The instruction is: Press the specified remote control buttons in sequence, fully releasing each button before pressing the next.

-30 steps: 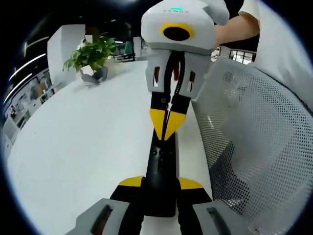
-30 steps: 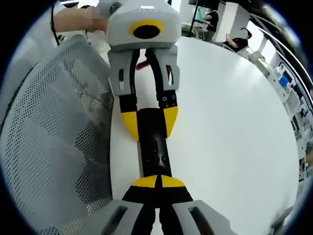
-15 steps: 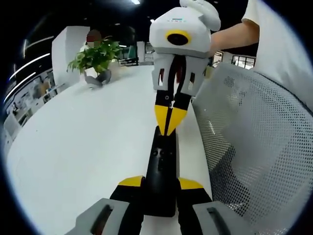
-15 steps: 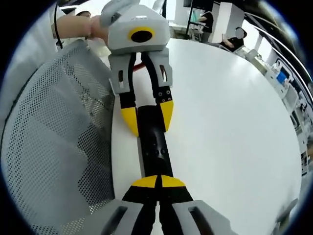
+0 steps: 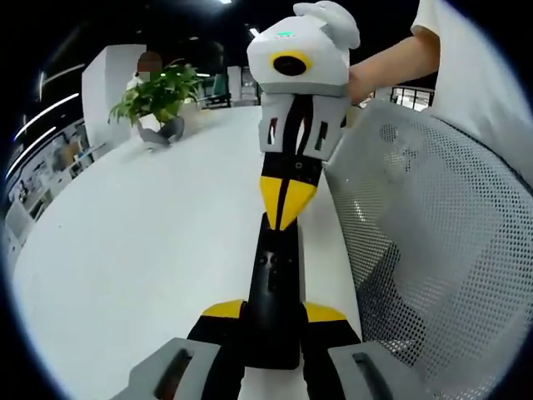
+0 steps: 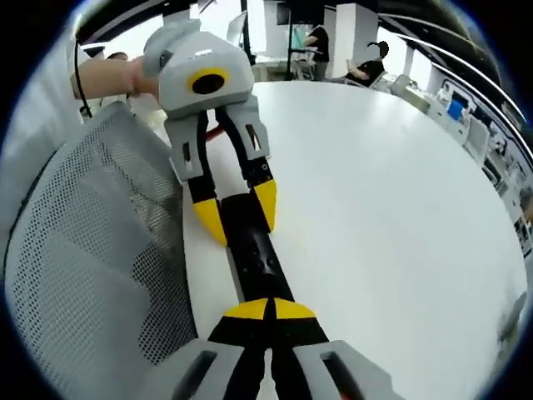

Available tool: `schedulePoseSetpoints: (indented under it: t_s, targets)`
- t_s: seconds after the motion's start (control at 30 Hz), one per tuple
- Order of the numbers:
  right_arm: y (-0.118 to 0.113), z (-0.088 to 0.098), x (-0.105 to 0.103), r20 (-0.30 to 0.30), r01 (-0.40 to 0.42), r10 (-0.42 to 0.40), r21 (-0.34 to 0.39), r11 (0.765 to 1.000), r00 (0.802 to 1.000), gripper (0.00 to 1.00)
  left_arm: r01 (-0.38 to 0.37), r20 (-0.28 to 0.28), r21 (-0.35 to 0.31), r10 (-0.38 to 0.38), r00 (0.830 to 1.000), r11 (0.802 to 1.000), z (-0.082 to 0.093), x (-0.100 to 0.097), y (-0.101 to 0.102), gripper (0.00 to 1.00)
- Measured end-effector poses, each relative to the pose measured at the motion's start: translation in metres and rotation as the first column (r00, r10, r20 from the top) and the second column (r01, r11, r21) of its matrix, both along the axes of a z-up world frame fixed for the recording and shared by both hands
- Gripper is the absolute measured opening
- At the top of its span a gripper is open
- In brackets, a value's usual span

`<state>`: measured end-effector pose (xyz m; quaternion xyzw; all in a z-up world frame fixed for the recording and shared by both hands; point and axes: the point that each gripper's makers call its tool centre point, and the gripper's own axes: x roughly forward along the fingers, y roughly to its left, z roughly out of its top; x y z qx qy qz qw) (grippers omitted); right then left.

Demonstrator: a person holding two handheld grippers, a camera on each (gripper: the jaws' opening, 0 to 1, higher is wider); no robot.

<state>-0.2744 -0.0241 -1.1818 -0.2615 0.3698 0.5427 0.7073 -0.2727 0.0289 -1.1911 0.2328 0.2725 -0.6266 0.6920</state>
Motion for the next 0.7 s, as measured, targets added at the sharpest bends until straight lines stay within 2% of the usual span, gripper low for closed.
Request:
schedulePoseSetpoints:
  t_s: [0.17,0.33,0.47,0.53,0.6,0.63,0.7]
  targets:
    - [0.005,0.0,0.001,0.015,-0.061,0.062,-0.022,0.998,0.998,0.0,0.002,-0.001,0.004,-0.002,1.0,1.0,0.0,0.0,0.0,0.24]
    - [0.008,-0.001,0.0,0.021,-0.146,0.148,-0.083,0.986,0.989,0.0,0.0,-0.002,0.007,0.0,1.0,1.0,0.0,0.0,0.0,0.24]
    - [0.008,-0.003,0.0,-0.02,-0.183,0.183,-0.191,0.964,0.983,0.0,0.0,0.001,0.013,0.0,1.0,1.0,0.0,0.0,0.0,0.24]
    - [0.009,-0.004,0.001,-0.022,-0.202,0.203,-0.265,0.943,0.979,0.0,-0.002,0.002,0.024,0.002,1.0,1.0,0.0,-0.001,-0.001,0.24]
    - [0.011,-0.005,0.001,0.018,-0.263,0.284,-0.323,0.909,0.959,0.0,0.001,0.004,0.034,-0.001,1.0,0.999,0.0,-0.001,-0.001,0.24]
    - [0.012,-0.006,0.001,0.03,-0.261,0.287,-0.334,0.906,0.958,0.0,0.001,0.004,0.039,-0.001,1.0,0.999,0.0,-0.001,-0.001,0.24]
    - [0.011,-0.006,0.0,0.042,-0.244,0.271,-0.317,0.917,0.962,0.0,0.003,0.005,0.041,-0.003,1.0,0.999,0.0,-0.001,-0.001,0.24]
